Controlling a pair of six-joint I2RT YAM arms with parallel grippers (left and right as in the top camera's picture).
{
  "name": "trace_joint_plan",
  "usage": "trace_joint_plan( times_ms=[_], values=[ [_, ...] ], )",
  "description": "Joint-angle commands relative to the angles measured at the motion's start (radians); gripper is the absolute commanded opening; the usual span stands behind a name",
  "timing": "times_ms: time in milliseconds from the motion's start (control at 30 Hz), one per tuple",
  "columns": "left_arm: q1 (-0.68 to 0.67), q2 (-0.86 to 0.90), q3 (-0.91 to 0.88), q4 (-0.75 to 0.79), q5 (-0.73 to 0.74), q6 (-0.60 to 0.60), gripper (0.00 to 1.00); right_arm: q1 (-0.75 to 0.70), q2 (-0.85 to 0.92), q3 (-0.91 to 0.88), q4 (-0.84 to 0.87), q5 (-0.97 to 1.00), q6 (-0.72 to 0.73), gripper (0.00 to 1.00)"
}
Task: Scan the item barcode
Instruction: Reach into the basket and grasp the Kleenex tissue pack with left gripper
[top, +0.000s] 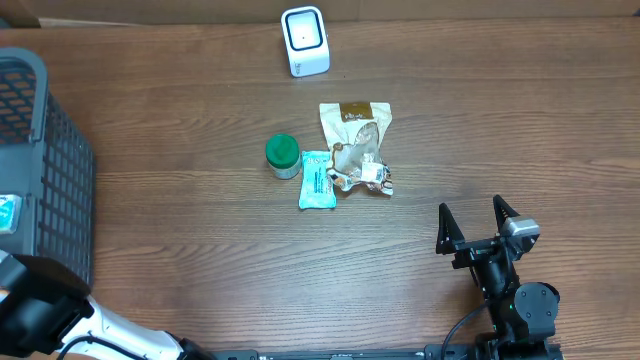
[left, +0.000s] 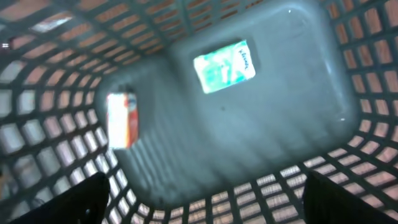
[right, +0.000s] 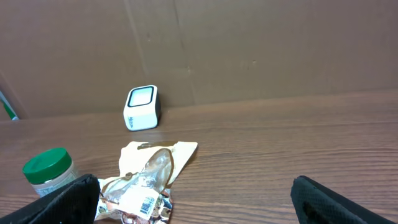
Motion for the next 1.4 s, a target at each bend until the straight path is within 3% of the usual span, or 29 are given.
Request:
trace_joint_plan(
  times_ms=[0,100,267,400,500,633,667,700,1000,1167,1233,1267,1367],
  values=[
    [-0.01,0.047,-0.062,0.079,-0.021,0.104,0.78,-0.006,-0.007,-0.01,0.005,0.006,0.003,1.0],
    [-0.011,0.093,-0.113,0.177,-0.021,0.195,0.71,-0.006,-0.007,-0.01,0.005,0.006,0.003,1.0],
    [-0.014,0.196,-0.127,0.249,-0.02,0.272,0.7,-0.006,-0.007,-0.01,0.005,0.006,0.003,1.0],
    [-0.014,0.289,-0.127,0.25,-0.022,0.302,0.5,-0.006,-0.007,-0.01,0.005,0.006,0.003,1.0],
    [-0.014,0.333,-0.127,0.253,-0.031,0.304,0.43,-0.006,-0.007,-0.01,0.005,0.006,0.003,1.0],
    [-0.014,0.35,-0.127,0.269,-0.054,0.303,0.47,-0.006,-0.007,-0.01,0.005,0.006,0.003,1.0],
    [-0.015,0.35,-0.127,0.293,-0.059,0.303,0.55,-0.006,-0.007,-0.01,0.005,0.006,0.003,1.0],
    [-0.015,0.35,-0.127,0.299,-0.059,0.303,0.56,-0.006,-0.007,-0.01,0.005,0.006,0.003,1.0],
    [-0.015,0.35,-0.235,0.444,-0.058,0.323,0.54,-0.006,-0.007,-0.01,0.005,0.006,0.003,1.0],
    [-0.015,0.35,-0.264,0.474,-0.058,0.326,0.41,-0.006,-0.007,-0.01,0.005,0.006,0.003,1.0],
    [-0.015,0.349,-0.262,0.471,-0.058,0.325,0.11,-0.006,-0.007,-0.01,0.005,0.006,0.003,1.0],
    [-0.015,0.349,-0.262,0.465,-0.058,0.325,0.04,-0.006,-0.007,-0.01,0.005,0.006,0.003,1.0],
    [-0.015,0.346,-0.261,0.422,-0.058,0.325,0.04,-0.006,-0.007,-0.01,0.005,0.006,0.003,1.0]
  ],
)
